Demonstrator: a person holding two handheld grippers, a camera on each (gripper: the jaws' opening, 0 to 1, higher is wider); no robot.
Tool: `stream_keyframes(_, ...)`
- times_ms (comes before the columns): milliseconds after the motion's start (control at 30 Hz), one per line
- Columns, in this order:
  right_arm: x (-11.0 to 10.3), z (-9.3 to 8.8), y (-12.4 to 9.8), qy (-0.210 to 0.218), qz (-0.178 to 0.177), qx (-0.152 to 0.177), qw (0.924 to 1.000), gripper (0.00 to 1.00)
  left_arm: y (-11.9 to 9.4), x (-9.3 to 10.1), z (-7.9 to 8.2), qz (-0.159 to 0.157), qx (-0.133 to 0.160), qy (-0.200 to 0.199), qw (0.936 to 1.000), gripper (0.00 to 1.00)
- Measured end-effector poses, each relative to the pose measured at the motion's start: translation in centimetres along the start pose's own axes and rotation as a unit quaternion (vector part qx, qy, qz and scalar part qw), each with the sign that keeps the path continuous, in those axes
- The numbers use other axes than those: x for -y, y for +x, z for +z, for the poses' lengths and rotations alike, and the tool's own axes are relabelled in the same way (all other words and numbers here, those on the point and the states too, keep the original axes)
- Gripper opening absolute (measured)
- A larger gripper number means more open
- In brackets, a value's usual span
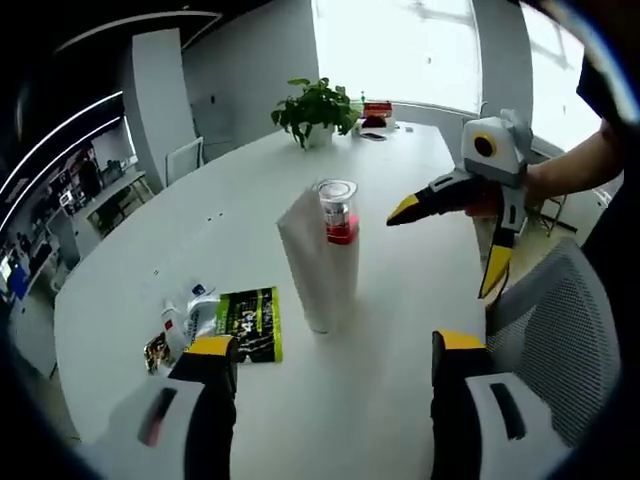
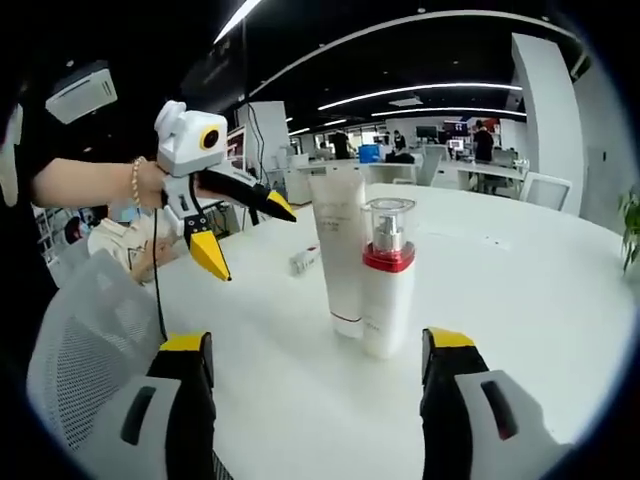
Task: Arrange the skincare products in the storage area until every visible bottle or jar stands upright without overlapping.
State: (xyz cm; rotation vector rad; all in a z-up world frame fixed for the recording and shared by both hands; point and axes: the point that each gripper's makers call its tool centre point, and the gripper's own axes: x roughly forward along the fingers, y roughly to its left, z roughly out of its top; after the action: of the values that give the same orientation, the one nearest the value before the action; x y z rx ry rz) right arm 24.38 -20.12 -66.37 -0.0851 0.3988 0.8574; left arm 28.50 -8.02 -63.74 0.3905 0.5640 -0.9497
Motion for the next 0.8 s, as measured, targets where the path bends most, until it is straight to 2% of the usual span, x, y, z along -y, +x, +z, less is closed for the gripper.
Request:
stream_keyframes(167,-0.5,0.5,-0.7,0.0,-0.021,0.001,0.9998,0.88,-2.2,-0.2,-1.2,0.041,0.017,-0.045,0.998,0.87)
stream_keyframes(267,-0.7,0.8,-1.0,0.002,-0.034,0.003,0.9994,0.89,-3.5,0.2,-2.2,0.049,0.035,-0.074,0.9955,0.89)
stream_keyframes(400,-0.6,0.5,-1.0,0.006,-0.049,-0.006,0.9988,0.9,-5.7,0.3,-5.9,0.075,0.02,-0.113,0.9906,0.9)
stream_keyframes(533,-1.3,0.6,-1.2,0.02,-0.065,-0.006,0.9976,0.92,-8.3,-0.5,-9.7,0.119,0.015,-0.18,0.9762,0.9)
stream_keyframes(667,-2.3,0.7,-1.2,0.031,-0.076,-0.007,0.9966,0.93,-10.4,-0.3,-11.8,0.133,0.009,-0.189,0.9728,0.91)
stream_keyframes(733,-2.7,0.6,-1.1,0.036,-0.08,-0.006,0.9961,0.94,-11.5,0.0,-12.2,0.141,0.013,-0.192,0.9711,0.92)
stream_keyframes(800,-3.3,0.4,-1.0,0.037,-0.082,-0.008,0.9959,0.94,-12.5,-0.5,-13.0,0.147,0.015,-0.196,0.9693,0.93)
